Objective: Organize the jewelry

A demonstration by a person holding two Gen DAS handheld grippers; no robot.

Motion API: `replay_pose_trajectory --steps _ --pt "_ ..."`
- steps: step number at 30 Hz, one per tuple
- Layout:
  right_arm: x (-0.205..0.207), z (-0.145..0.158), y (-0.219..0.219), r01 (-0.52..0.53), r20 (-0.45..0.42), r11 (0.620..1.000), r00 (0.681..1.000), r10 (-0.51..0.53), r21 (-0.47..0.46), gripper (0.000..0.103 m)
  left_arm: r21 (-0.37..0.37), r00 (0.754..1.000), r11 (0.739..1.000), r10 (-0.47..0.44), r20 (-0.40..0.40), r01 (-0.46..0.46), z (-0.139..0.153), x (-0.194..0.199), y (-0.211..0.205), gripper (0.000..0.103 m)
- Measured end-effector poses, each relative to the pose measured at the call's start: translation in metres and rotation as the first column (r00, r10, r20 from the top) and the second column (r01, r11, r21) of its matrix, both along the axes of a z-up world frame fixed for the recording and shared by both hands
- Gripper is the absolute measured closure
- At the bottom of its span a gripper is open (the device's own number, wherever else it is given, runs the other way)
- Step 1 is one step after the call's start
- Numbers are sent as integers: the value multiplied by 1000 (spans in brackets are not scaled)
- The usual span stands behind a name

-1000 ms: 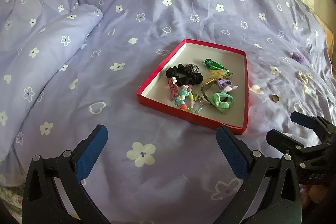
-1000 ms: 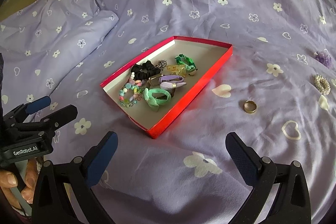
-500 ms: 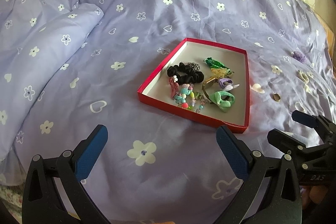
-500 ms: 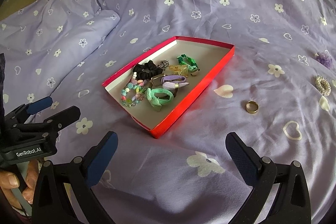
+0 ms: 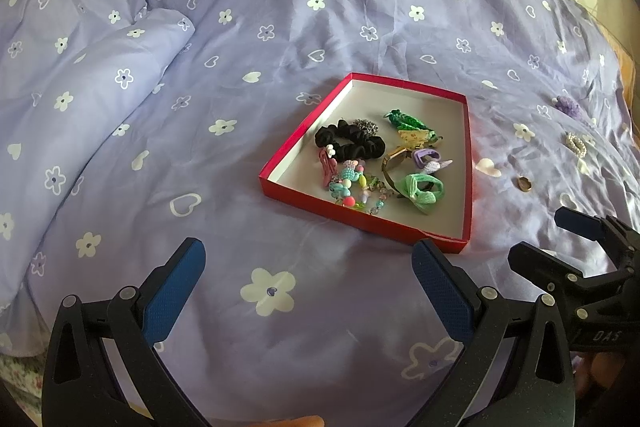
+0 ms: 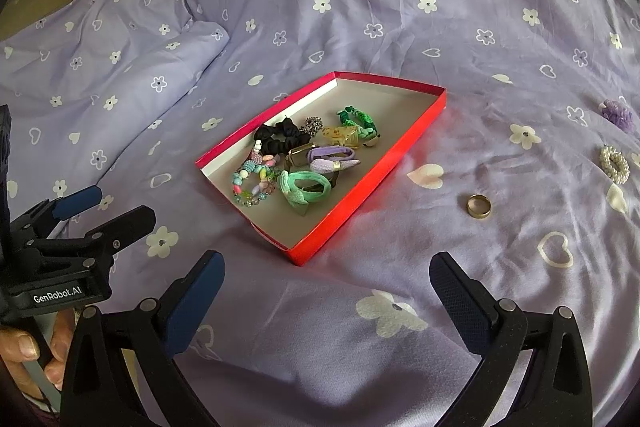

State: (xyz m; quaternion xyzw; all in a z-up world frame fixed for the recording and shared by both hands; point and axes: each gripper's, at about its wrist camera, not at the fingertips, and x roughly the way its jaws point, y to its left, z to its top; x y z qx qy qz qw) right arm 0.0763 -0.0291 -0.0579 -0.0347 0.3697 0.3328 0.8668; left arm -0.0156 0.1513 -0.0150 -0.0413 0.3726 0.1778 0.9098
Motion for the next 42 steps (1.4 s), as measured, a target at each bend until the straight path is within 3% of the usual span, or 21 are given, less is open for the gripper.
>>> replay_pose_trajectory --steps 42 --pt "-2 6 -1 -1 15 1000 1000 1 10 0 2 1000 1000 -2 0 2 1 -1 -1 0"
